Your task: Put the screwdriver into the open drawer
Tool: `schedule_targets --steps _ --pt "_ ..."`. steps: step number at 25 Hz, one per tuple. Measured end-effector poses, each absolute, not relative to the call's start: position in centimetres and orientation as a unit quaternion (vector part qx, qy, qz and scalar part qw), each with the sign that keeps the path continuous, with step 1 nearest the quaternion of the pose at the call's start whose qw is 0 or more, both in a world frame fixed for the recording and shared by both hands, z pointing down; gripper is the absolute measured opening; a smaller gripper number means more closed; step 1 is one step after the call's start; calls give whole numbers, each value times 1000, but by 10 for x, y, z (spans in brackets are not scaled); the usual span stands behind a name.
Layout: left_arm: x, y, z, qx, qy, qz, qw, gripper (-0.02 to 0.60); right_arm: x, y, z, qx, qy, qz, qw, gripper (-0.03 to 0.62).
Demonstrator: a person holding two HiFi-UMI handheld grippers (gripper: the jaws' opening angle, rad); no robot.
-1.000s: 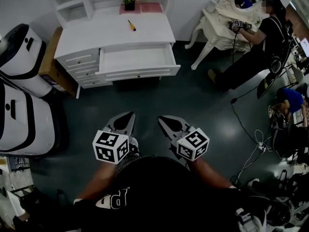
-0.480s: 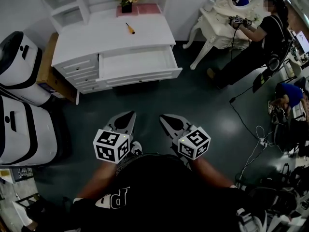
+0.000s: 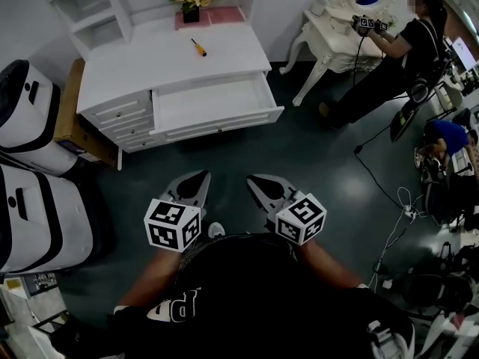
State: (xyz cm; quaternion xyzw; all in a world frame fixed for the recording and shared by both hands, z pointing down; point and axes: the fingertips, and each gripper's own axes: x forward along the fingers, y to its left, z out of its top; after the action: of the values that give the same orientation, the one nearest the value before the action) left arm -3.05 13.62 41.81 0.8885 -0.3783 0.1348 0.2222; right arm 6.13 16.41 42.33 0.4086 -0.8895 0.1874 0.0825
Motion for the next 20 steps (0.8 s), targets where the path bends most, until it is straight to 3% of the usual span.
schedule_targets --steps 20 --pt "-59 119 428 890 -367 134 236 12 37 151 432 424 -877 203 96 9"
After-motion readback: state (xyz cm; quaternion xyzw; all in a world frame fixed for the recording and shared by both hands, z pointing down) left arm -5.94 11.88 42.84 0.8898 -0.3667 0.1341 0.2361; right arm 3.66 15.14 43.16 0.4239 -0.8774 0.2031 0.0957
